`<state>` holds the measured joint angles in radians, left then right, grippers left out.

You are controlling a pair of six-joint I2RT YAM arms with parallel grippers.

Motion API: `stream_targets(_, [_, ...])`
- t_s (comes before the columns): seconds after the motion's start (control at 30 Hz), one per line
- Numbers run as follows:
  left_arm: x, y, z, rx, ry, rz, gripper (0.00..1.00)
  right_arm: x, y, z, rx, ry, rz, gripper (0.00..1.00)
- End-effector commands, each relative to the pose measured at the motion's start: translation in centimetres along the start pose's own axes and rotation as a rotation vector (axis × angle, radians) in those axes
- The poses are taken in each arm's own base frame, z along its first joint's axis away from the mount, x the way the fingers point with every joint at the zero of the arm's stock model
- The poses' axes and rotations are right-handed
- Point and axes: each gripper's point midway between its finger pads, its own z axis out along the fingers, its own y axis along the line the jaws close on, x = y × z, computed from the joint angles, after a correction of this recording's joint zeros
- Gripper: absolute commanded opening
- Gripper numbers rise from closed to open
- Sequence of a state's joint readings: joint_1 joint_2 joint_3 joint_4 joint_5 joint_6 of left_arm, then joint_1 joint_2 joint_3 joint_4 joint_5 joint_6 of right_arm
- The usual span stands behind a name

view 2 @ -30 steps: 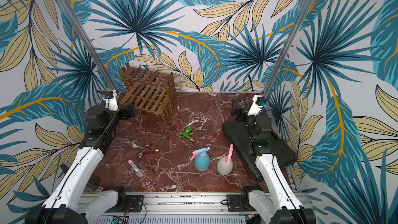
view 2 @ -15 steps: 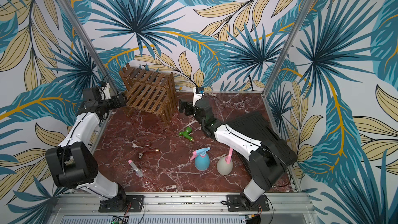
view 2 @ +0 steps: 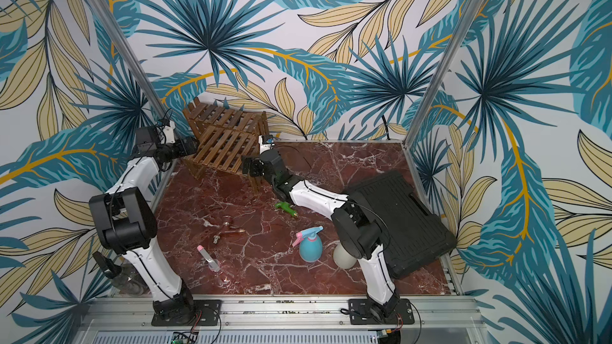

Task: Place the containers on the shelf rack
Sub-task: Move the shelf to the center of the board.

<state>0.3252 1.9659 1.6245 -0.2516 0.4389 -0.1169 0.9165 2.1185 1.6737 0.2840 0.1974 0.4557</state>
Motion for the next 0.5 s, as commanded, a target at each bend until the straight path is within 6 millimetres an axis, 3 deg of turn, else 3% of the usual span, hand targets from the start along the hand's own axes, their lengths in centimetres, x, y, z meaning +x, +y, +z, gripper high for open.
stream_targets(0.0, [-0.7,-0.9,0.3,0.087,-0.004,0.031,1.00,2.3,-0.4,1.4,0.039,0.078,0.000,0.99])
stream_targets(0.1, [0.4,-1.8,0.6,0.153,0.029,0.018,1.00,3.5,-0.6,2.3,0.054,0.115,-0.009,0.99])
stream_targets(0.2, [1.5,-3.2,0.3,0.238,0.040,0.011,0.99,4.6,-1.1,2.5,0.078,0.144,-0.020,0.91])
stream_targets(0.47, [4.5,-6.0,-2.0,0.388,0.027,0.013,0.95,5.2,-2.3,0.8,0.118,0.179,-0.047,0.71])
